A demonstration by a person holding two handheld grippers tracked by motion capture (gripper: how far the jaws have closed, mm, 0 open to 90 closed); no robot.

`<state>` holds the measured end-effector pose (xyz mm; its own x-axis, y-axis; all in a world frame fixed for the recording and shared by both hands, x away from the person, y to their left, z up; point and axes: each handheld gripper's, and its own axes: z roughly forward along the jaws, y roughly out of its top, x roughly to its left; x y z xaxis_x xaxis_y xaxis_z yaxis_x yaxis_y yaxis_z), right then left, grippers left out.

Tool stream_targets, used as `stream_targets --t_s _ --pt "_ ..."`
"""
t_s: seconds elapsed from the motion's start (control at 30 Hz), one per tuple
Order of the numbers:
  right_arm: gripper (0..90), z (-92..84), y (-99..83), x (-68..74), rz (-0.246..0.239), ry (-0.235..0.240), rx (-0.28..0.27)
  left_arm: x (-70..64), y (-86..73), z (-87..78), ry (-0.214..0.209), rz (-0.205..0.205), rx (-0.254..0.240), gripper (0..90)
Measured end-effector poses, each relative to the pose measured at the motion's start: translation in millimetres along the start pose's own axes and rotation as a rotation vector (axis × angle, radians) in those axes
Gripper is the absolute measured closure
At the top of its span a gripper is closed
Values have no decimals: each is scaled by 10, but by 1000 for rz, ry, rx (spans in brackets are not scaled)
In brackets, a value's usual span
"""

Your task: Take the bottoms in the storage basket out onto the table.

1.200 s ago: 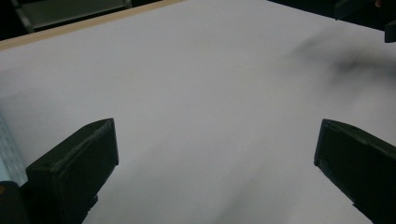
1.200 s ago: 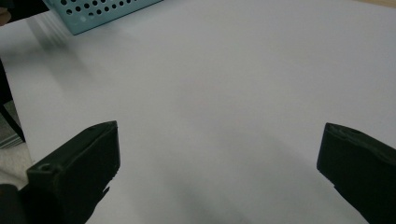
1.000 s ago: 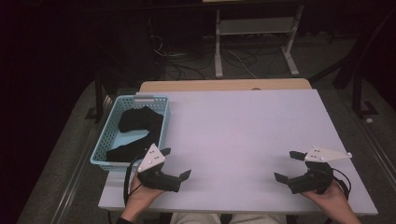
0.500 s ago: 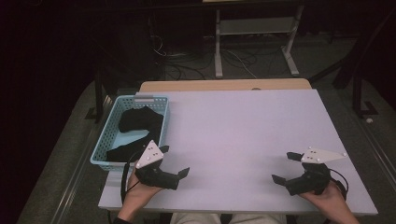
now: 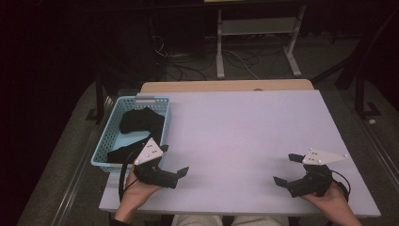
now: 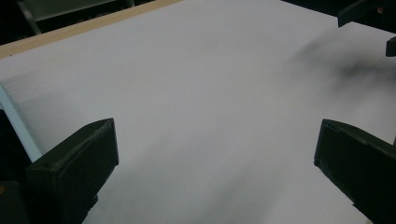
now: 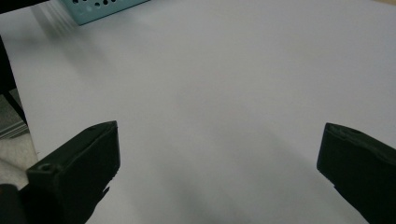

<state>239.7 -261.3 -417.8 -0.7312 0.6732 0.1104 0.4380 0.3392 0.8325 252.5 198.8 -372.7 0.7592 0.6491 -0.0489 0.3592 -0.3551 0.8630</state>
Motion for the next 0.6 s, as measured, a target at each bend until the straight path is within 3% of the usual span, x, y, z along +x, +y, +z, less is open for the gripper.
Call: stream_targets --t_s 0.27,0.6 --pt "0 -7 -4 -7 0 -3 -1 3 75 -61 -9 9 22 0" --pt "0 7 -5 -8 2 -6 4 93 147 -114 12 -4 35 0"
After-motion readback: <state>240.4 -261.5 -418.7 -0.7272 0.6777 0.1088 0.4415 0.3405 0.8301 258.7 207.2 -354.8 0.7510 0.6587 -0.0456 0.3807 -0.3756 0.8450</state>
